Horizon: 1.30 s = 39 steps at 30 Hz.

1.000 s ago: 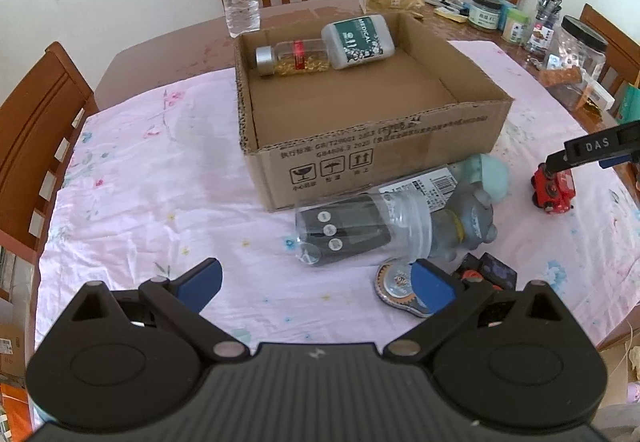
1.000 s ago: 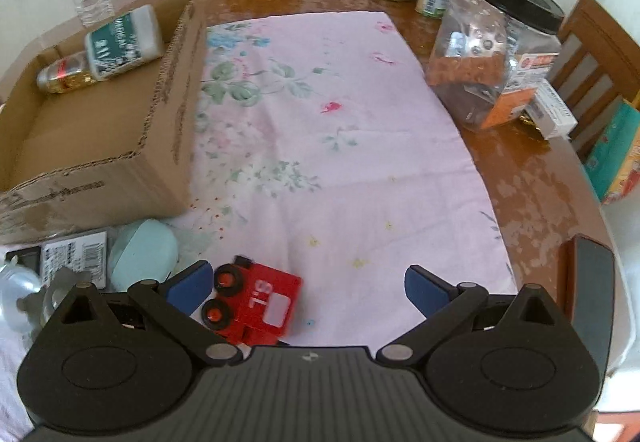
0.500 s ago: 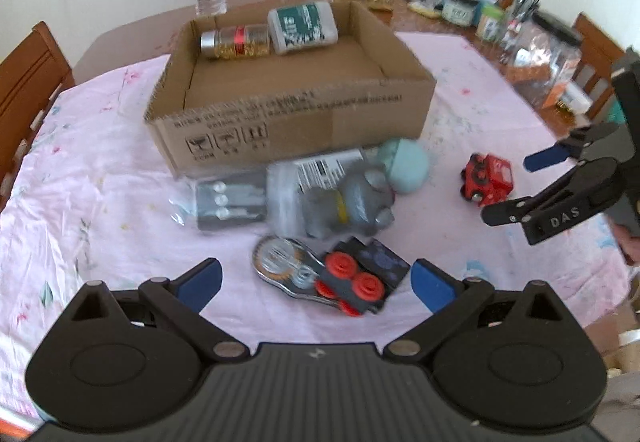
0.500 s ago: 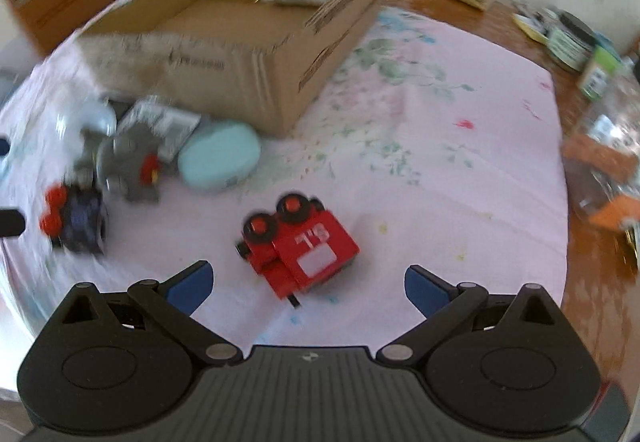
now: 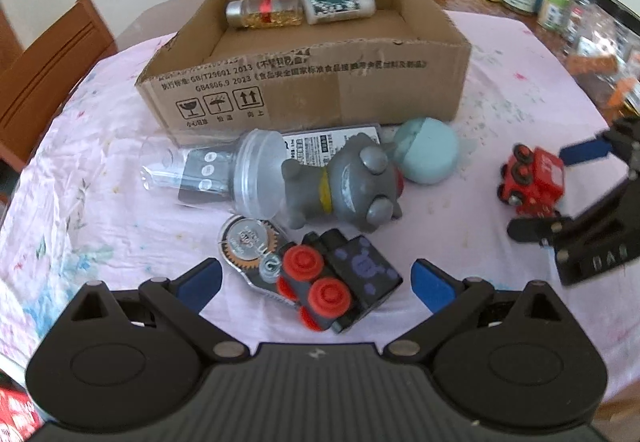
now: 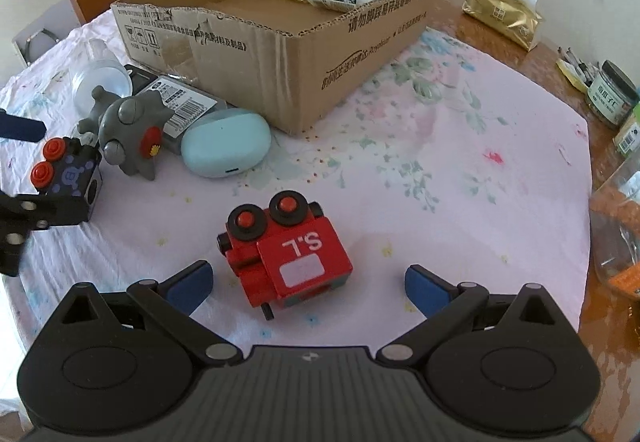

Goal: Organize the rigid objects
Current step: 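Grasp black toy block with red wheels using the left tool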

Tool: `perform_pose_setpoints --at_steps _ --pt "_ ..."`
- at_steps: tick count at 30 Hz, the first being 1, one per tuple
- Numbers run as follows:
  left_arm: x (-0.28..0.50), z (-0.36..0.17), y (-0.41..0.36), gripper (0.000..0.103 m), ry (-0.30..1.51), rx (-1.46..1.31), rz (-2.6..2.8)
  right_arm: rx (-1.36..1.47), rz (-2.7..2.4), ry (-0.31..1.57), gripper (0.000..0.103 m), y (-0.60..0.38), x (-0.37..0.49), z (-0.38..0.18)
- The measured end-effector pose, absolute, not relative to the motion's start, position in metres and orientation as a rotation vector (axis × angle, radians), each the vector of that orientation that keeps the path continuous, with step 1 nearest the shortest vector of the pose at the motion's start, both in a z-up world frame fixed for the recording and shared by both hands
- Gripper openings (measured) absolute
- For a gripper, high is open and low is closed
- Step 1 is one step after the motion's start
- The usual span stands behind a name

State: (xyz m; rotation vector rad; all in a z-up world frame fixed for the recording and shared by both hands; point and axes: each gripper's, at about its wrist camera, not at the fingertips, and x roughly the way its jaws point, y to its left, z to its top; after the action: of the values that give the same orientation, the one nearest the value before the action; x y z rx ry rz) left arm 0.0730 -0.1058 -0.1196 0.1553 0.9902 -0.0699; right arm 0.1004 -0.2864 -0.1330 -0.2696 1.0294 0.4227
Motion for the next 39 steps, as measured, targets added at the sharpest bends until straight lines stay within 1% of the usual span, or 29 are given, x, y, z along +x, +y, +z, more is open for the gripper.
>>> perform_pose_setpoints --at_steps 5,11,14,15,17,20,24,29,31,34,39 --pt "0.074 -0.125 -0.103 0.1 0.991 0.142 -0.003 -0.272 0.44 1.002 0.103 -0.288 0.099 -0.135" --pt "0.056 -0.128 -0.084 0.1 1.023 0.102 0.062 -0.285 0.479 0.975 0.103 -0.292 0.098 -0.135" --pt "0.048 -0.128 -0.081 0.099 1.005 0.083 0.08 -0.28 0.476 0.966 0.103 -0.292 0.096 -0.136" --pt "0.047 -0.129 -0.082 0.097 0.996 0.083 0.081 -0.277 0.475 0.96 0.103 -0.293 0.096 -0.136" --pt "0.045 -0.128 -0.087 0.087 0.969 0.1 0.073 -0.273 0.473 0.948 0.103 -0.293 0.094 -0.136" --pt "0.043 -0.127 -0.098 0.075 0.932 0.142 0.054 -0.27 0.475 0.927 0.103 -0.294 0.091 -0.137" --pt "0.047 -0.128 -0.108 0.071 0.893 0.19 0.03 -0.272 0.475 0.934 0.103 -0.295 0.091 -0.137" --pt "0.051 -0.128 -0.114 0.056 0.882 0.22 -0.003 -0.272 0.464 0.948 0.103 -0.293 0.092 -0.136" --pt "0.051 -0.127 -0.113 0.052 0.883 0.214 -0.017 -0.273 0.463 0.952 0.103 -0.293 0.093 -0.135" --pt "0.048 -0.125 -0.111 0.05 0.897 0.172 -0.072 -0.271 0.455 0.957 0.103 -0.292 0.093 -0.136" --pt "0.043 -0.128 -0.117 0.05 0.936 0.141 -0.18 -0.292 0.483 0.972 0.103 -0.288 0.093 -0.135"
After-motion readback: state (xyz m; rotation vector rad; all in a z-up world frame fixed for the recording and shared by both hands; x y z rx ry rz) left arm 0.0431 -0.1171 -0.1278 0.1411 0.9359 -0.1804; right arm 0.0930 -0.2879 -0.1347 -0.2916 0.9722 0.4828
